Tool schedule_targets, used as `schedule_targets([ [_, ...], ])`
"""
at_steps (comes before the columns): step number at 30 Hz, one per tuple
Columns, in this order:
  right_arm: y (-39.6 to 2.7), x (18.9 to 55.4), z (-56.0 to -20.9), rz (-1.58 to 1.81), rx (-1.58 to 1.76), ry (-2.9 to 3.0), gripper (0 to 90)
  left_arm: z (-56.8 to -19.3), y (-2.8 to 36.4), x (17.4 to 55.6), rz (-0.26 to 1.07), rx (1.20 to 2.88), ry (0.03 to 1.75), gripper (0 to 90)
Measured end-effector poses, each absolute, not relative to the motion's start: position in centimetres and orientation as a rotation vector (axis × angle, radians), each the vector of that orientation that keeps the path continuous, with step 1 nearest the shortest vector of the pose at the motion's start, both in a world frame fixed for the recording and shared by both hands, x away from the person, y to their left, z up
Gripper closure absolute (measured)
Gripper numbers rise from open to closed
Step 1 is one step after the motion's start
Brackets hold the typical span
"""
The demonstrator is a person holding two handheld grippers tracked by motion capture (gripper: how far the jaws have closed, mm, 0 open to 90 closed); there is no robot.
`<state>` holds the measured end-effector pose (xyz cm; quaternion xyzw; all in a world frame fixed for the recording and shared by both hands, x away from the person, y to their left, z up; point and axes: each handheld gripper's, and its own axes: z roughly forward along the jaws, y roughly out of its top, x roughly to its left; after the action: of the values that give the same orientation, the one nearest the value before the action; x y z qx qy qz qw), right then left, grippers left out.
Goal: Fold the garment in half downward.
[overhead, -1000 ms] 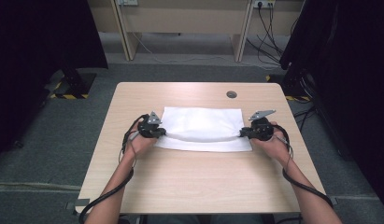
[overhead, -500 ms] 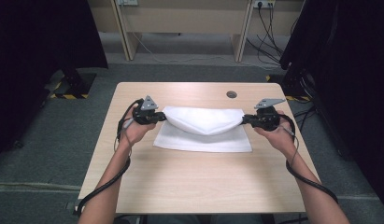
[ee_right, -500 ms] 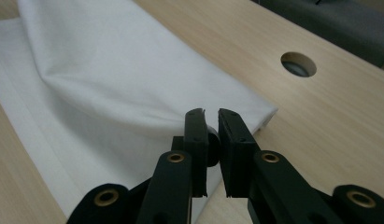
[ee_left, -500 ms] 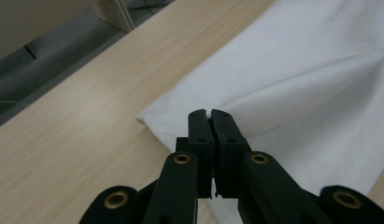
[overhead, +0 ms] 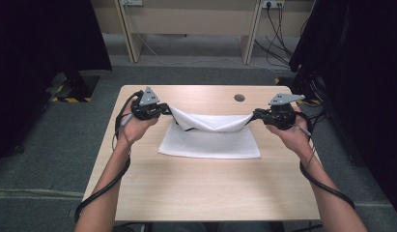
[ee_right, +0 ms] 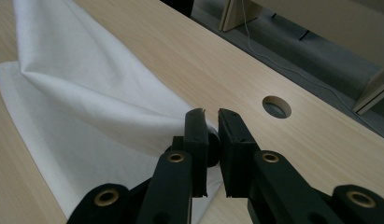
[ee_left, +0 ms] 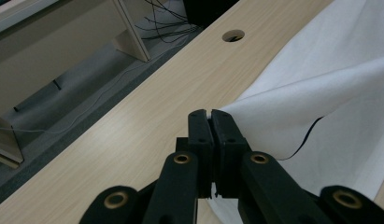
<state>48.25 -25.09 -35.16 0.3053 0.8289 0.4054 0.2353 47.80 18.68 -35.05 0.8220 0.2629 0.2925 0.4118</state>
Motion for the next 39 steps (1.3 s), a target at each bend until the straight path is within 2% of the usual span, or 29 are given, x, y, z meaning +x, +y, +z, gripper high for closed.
schedule_targets([
  [8,-25.4,46.7,-35.6,1.105,0.789,2.298,82.5,-36.2,18.3,45.9,0.731,2.128,0.613,86.8],
  [18,-25.7,45.1,-39.5,1.008,0.747,2.409,81.8,-41.1,18.0,44.0,0.641,2.255,0.597,86.6],
  [27,-25.6,44.1,-42.4,0.899,0.705,2.475,81.2,-43.0,18.0,43.6,0.624,2.319,0.596,86.5],
  [39,-26.1,44.3,-44.6,0.861,0.766,2.5,80.9,-45.2,18.5,44.7,0.558,2.343,0.662,86.1],
])
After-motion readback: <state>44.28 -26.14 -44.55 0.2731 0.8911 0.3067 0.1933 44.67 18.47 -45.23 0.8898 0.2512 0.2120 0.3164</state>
